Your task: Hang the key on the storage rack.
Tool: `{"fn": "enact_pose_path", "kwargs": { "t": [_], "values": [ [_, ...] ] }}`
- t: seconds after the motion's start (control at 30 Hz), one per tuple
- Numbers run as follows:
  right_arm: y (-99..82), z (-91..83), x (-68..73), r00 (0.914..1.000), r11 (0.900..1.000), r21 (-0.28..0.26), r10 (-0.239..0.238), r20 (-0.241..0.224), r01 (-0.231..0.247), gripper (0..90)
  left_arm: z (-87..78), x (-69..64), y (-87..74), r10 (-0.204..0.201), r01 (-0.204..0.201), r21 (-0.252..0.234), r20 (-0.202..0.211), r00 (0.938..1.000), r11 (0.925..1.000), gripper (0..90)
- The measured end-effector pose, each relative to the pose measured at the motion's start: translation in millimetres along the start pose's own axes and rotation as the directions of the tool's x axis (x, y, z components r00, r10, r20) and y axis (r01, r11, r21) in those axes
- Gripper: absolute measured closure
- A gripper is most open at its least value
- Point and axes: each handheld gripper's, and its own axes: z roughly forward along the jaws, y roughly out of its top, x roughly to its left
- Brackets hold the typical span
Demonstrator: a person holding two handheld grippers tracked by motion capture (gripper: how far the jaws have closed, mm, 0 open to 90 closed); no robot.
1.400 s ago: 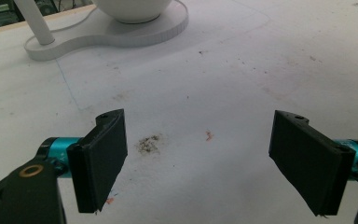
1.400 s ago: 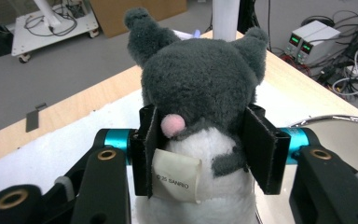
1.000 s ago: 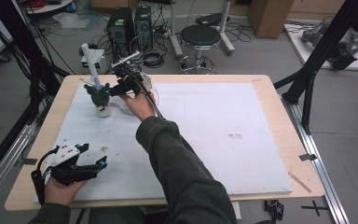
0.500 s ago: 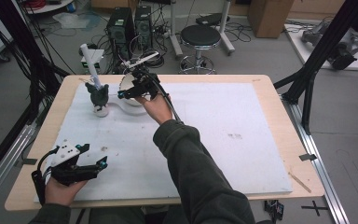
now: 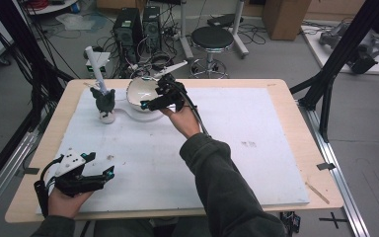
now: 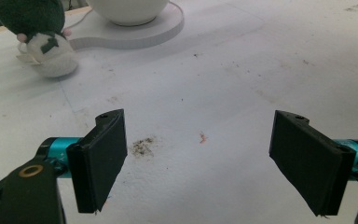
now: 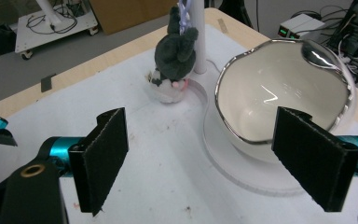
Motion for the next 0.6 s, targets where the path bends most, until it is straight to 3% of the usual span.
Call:
{"fn": "enact_pose_path", "kwargs": {
  "t": [0.6],
  "values": [
    [-30.4, -49.7, -12.8, 0.9983, 0.9975, -0.063, 0.036, 0.046, -0.034, 13.0, 0.9, -0.4, 0.3, -0.01, 0.01, 0.0, 0.005, 0.9999, 1.0, 19.2]
  ]
}}
